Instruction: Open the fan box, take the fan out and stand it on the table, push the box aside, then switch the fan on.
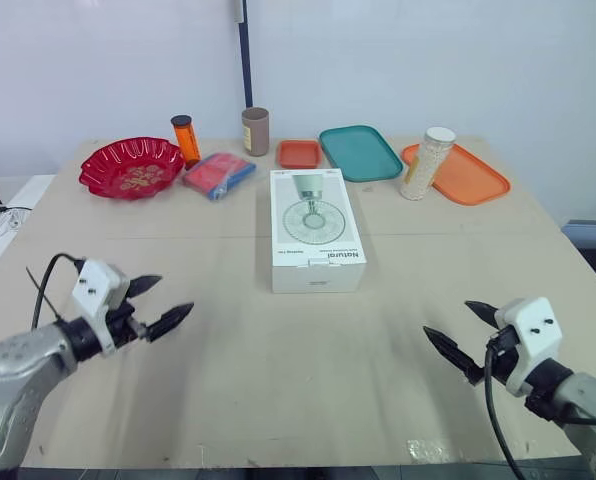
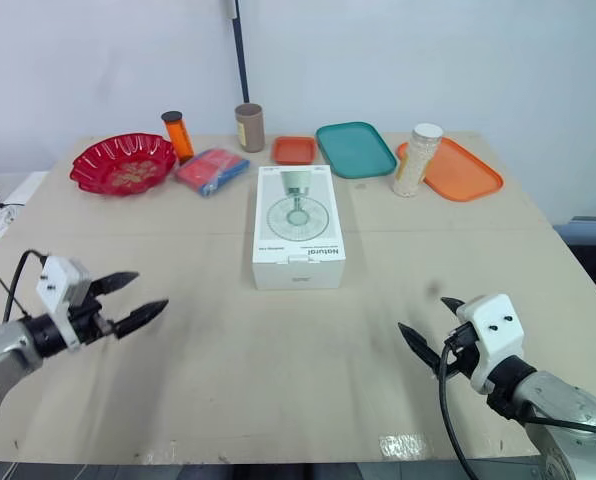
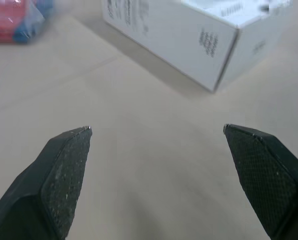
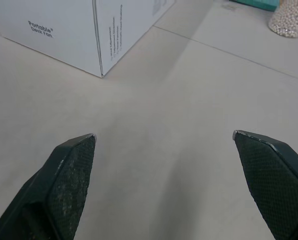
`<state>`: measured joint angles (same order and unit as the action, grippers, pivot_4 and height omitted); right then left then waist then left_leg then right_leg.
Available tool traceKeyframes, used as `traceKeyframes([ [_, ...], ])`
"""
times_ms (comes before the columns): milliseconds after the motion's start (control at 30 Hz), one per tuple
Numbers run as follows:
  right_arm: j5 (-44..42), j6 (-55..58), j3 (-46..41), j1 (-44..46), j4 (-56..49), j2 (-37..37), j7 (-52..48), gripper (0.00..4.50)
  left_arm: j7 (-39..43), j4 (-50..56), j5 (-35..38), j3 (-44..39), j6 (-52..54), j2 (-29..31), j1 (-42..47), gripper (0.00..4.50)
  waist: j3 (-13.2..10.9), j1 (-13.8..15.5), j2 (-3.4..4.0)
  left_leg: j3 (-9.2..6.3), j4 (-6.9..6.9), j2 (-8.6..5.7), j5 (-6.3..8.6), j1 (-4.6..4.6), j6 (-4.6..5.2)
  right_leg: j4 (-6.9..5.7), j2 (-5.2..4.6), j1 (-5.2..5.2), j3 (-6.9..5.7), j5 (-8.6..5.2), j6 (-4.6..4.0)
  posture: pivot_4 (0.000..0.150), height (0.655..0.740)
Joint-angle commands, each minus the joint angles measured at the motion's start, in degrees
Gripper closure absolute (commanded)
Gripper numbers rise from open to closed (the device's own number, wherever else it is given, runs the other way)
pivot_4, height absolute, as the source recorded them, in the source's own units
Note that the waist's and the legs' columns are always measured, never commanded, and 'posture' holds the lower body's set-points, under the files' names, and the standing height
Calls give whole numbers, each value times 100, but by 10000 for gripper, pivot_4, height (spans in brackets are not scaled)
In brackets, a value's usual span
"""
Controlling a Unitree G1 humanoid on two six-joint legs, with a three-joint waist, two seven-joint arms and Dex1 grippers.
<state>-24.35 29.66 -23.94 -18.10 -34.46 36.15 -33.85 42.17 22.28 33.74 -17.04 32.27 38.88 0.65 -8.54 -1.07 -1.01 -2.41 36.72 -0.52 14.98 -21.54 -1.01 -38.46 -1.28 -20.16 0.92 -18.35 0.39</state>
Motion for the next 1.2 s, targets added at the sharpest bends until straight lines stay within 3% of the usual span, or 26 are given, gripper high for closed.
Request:
traceKeyframes([
  [33, -10, -34, 23, 157, -73, -7, 77, 0, -331, 277, 275, 233, 410, -160, 444, 12065, 0, -2, -1, 2, 0, -1, 0, 0, 0, 0, -1, 0, 2, 0, 1, 1500, 7382],
  [167, -70, 60, 83, 273, -126, 18, 102, 0, -685, 210, 304, 518, 768, -317, 1211, 24339, -2, -7, -5, 1, -2, -1, 0, -1, -1, -3, 1, -3, 2, -1, 2, 1500, 7382],
  [200, -72, 91, 104, 318, -136, 4, 136, 0, -727, 157, 269, 634, 795, -359, 1402, 29411, -2, -10, -5, 3, 0, -1, 0, 1, -1, -6, 1, -3, 4, 0, 1, 1500, 7382],
  [233, -67, 107, 128, 358, -143, -13, 167, 0, -798, 79, 186, 795, 819, -435, 1585, 29411, -2, -16, -4, 4, 1, -1, 0, 1, -1, -8, 1, -3, 5, 0, 1, 1500, 7382],
  [267, -61, 119, 152, 391, -152, -30, 197, 0, -809, 27, 64, 998, 794, -484, 1731, 34201, -2, -16, -5, 6, 0, -1, 0, 3, -1, -8, 1, -3, 7, -1, 1, 1500, 7382],
  [433, -39, 156, 222, 467, -194, -61, 294, 0, -1077, -57, -181, 1646, 941, -872, 2190, 42786, -4, 1, -8, 4, 5, -3, -1, 2, -3, -13, 1, -2, 6, -1, 2, 1500, 7382],
  [1000, -47, 283, 474, 712, -337, -200, 597, 0, -1430, -1859, -1164, 2659, 470, -2190, 3737, 43504, -8, 6, -16, -3, 22, -9, -7, -6, -12, -26, 4, -3, 15, -4, 8, 1500, 7382],
  [1200, -77, 325, 502, 748, -367, -246, 682, 0, -1455, -2458, -1622, 2934, 525, -2351, 4108, 43504, -9, 9, -17, -9, 30, -14, -6, -13, -11, -29, 5, -3, 16, -8, 14, 1500, 7382],
])
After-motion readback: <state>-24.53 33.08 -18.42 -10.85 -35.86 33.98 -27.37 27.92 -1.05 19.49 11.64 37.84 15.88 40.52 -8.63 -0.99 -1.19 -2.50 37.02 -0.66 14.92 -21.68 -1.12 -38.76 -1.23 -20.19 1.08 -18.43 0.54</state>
